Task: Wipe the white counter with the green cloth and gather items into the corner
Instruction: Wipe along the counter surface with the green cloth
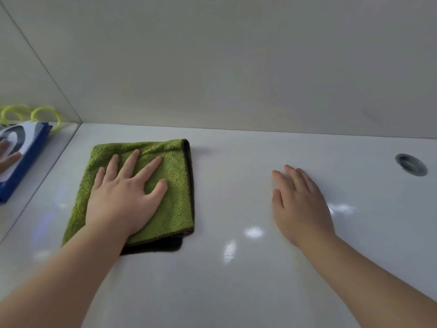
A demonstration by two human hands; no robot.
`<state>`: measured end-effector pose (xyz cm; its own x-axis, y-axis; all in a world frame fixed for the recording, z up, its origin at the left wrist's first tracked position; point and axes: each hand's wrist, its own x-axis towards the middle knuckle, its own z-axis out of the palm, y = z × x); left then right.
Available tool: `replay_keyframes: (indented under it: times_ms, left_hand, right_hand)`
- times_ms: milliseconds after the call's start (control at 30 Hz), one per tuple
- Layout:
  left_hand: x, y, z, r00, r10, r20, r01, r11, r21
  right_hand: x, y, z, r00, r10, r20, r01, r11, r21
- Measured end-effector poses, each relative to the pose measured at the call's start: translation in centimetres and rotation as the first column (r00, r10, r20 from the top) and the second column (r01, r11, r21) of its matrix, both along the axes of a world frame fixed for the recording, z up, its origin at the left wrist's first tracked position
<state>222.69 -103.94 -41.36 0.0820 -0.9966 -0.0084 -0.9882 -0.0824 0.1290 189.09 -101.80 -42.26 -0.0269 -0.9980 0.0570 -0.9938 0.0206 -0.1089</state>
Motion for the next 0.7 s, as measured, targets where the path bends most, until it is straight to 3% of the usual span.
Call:
replay_keyframes:
  times_ms: [233, 567, 700]
  left_hand:
    - [-4.3, 2.2, 0.4, 1.0, -0.02, 0.011, 0.019, 0.999, 0.045]
    - [-11.4, 7.4, -0.3, 0.99, -0.133, -0.051, 0.133, 0.991, -0.014]
    - [-12.2, 10.6, 0.0, 0.986, -0.15, -0.073, 0.147, 0.988, -0.035]
  right_hand:
    - [0.2, 0.2, 0.4, 1.0, -0.006, 0.003, 0.006, 1.0, -0.01]
    - [0.0, 0.1, 0.6, 0.999, 0.02, 0.035, -0.018, 0.999, -0.036]
    - [-0.2, 0.1, 0.5, 0.999, 0.017, 0.032, -0.018, 0.999, 0.029]
